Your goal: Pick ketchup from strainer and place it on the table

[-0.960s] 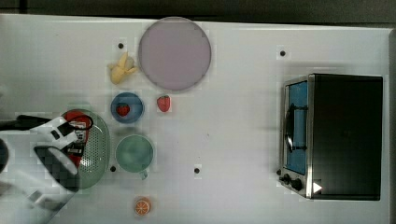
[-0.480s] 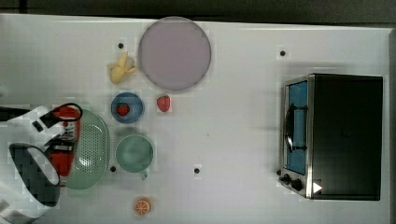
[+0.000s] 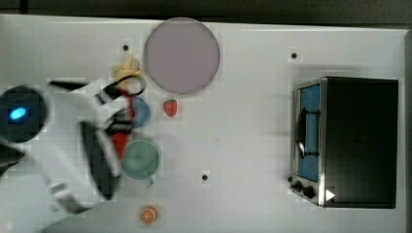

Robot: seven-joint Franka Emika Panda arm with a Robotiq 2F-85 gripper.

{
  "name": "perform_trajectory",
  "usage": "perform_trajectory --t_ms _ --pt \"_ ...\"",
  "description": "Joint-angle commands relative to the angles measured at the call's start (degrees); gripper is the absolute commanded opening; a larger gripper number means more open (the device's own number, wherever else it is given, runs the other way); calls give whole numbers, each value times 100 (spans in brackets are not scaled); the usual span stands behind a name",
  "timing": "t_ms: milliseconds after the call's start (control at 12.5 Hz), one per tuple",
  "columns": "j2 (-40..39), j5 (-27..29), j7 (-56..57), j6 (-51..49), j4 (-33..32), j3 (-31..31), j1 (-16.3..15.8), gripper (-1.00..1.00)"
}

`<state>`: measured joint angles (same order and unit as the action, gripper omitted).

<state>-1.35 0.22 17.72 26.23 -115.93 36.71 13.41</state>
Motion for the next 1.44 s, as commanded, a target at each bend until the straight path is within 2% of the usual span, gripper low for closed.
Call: perform_trajectory --t_ms 80,320,640,1120,1360,1440 --pt "213 49 1517 -53 175 -700 419 13" --pt "210 49 2279 -52 148 -1400 543 13" --pt "194 49 2353 -29 -213 -2063 581 13" --pt "-73 49 2352 1123 -1376 -2220 586 13" --pt "-592 49 2353 1538 -1560 -2221 587 13" --pt "-791 48 2353 1739 -1569 -2224 588 19"
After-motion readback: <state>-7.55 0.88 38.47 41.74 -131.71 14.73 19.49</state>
